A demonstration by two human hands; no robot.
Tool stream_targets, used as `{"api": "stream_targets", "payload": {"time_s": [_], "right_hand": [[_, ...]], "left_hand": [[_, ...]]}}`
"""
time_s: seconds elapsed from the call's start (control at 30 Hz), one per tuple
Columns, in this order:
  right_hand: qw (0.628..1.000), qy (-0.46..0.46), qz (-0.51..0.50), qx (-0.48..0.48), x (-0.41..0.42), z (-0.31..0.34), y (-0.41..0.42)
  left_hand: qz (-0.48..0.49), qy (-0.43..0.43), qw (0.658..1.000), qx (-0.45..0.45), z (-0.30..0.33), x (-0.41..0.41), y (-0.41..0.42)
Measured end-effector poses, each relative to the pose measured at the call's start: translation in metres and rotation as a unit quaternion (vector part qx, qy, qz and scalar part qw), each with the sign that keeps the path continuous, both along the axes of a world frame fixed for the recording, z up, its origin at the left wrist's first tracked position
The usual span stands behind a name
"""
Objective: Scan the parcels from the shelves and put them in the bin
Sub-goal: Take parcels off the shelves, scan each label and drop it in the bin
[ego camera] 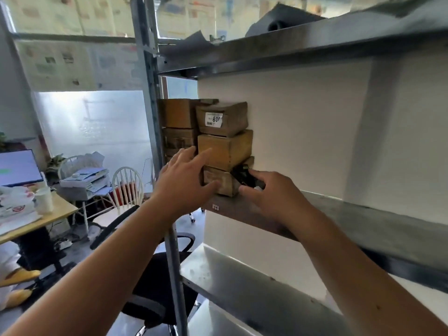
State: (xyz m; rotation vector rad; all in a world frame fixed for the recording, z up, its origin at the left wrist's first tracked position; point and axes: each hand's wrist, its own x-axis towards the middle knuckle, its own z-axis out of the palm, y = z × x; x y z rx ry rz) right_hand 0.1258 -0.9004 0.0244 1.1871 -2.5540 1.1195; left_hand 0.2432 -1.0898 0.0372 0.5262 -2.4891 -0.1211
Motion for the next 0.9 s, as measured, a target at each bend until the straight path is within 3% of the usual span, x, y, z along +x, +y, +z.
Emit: {"api": "stream_targets", "payload": {"time_s": [0.53,0.9], "right_hand": [[0.984,0.024,-0.16,-0.073,-0.028,0.064,-0.092],[0.97,0.076,-0.232,-0.02,-0.064,0.082,-0.105]], "left_hand": [[-0.204,0.075,0.973,-0.082,0.097,-0.097,-0.1],[-0.129,-0.008,0.981,-0.144,0.112,-0.131,-0.116]]}}
